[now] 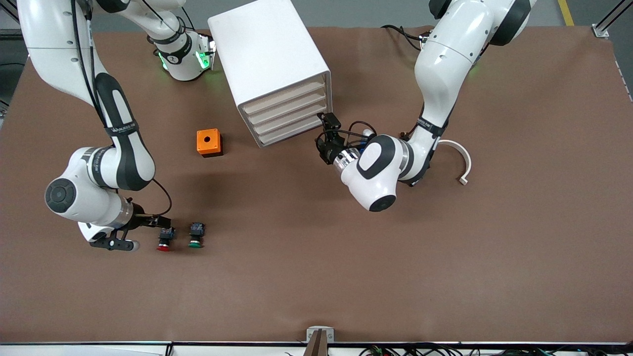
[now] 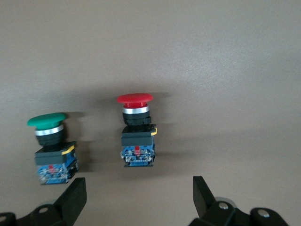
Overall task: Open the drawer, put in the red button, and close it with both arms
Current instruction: 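Grasp the drawer front with the left gripper while the right grasps the red button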
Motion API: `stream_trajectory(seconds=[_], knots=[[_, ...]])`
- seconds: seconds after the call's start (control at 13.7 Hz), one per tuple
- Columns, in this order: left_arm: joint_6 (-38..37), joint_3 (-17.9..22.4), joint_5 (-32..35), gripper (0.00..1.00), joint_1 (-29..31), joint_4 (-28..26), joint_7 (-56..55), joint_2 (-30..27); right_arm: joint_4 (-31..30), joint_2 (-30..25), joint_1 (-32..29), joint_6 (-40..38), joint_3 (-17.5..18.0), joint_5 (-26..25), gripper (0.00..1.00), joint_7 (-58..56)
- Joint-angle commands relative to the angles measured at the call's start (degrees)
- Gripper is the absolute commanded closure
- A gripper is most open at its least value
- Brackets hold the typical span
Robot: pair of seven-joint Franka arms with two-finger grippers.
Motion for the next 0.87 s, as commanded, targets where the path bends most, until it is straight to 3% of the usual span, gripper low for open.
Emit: stream_trajectory(seconds=[0.0, 0.29, 0.51, 0.8], knots=[[-1.51, 0.00, -3.75, 0.01, -0.07, 1.45, -4.34, 2.17, 0.66, 2.21, 0.43, 1.80, -0.28, -1.00, 0.00, 3.67], [-2.56, 0.00, -8.50, 0.01, 0.28, 1.36, -7.43, 5.86, 0.92, 4.32, 1.75, 4.00, -0.28, -1.01, 0.00, 7.10], [-4.75, -0.18, -10.09, 0.10, -0.16, 1.18, -8.13, 7.36, 2.15, 6.60, 1.75, 5.14, -0.20, -0.92, 0.00, 7.28], [-5.73, -2.02, -10.27, 0.38, -0.16, 0.30, -8.74, 7.36, 2.33, 7.05, 1.84, 5.15, -0.20, -1.00, 0.01, 7.37]])
